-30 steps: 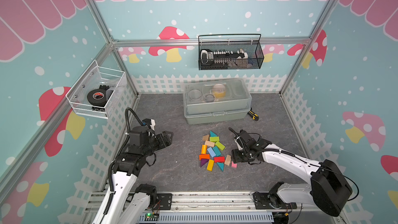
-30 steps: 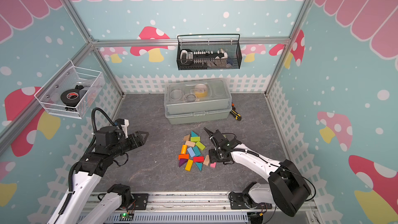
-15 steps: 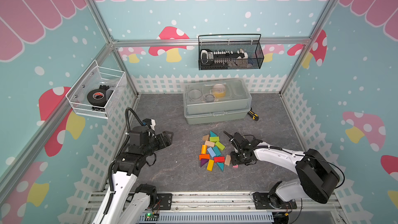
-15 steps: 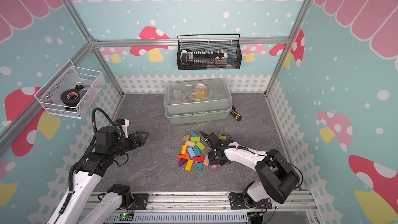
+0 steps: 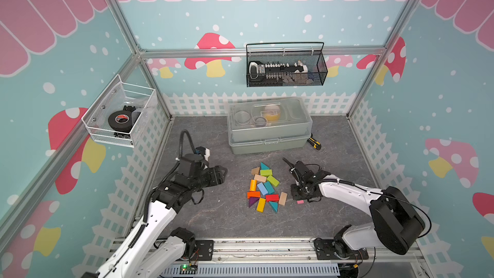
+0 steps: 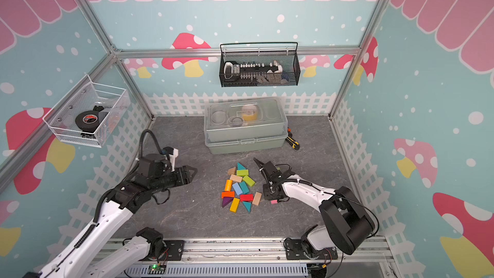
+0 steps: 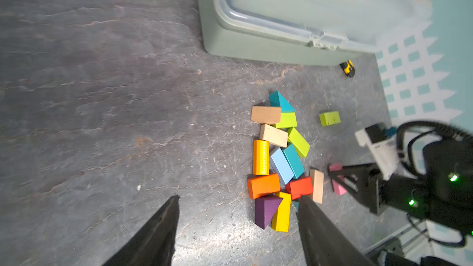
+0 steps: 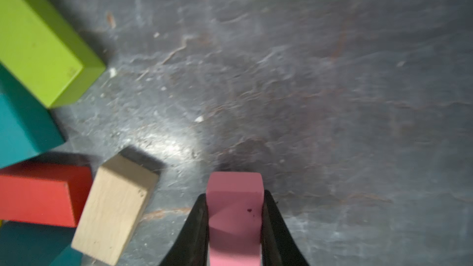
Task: Assemble a piece of candy with building blocks
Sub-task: Pick up the building block from the center of the board, then assemble the building block at the center of the board.
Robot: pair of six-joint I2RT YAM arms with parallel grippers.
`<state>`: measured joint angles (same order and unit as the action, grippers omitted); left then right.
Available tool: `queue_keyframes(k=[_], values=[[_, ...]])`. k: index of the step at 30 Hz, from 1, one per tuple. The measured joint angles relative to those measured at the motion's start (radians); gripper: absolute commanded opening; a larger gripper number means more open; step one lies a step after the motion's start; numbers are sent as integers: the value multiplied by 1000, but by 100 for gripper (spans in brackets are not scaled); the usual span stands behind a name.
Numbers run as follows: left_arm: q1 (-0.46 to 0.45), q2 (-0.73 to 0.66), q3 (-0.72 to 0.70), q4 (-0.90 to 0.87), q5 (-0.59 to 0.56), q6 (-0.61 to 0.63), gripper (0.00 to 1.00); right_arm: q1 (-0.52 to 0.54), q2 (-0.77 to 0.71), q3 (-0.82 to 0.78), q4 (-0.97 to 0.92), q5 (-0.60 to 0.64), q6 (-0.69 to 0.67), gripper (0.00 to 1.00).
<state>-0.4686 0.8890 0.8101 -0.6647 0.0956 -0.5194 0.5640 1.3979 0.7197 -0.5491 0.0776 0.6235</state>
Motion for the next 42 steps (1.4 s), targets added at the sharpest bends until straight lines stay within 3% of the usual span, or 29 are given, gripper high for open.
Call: queue_keyframes(k=[3, 5, 9, 12, 16, 21, 30, 35, 40, 42], values=[[-240, 166, 84, 38, -95, -12, 70, -134, -42, 4, 0, -16, -28, 23], [-327, 293, 152, 71, -133, -16, 70, -215, -63, 16, 0, -17, -40, 23], [-380, 455, 214, 108, -175, -6, 68, -348, -59, 56, 16, -29, -78, 20], [-380, 486, 230, 75, -208, 19, 69, -401, -14, 102, 27, -33, -125, 19], [-380, 437, 245, 2, -280, 67, 70, -476, 71, 158, 68, -73, -140, 20], [-378, 304, 246, -87, -348, 91, 72, -526, 164, 205, 98, -103, -63, 26], [-378, 72, 152, -211, -458, 131, 73, -514, 252, 252, 100, -99, 261, 27], [-377, 60, 127, -234, -472, 142, 73, -481, 256, 246, 108, -95, 435, 39], [-376, 61, 127, -237, -478, 142, 74, -470, 282, 232, 136, -103, 536, 65], [-376, 55, 127, -237, -482, 142, 74, -470, 280, 232, 152, -112, 550, 68]])
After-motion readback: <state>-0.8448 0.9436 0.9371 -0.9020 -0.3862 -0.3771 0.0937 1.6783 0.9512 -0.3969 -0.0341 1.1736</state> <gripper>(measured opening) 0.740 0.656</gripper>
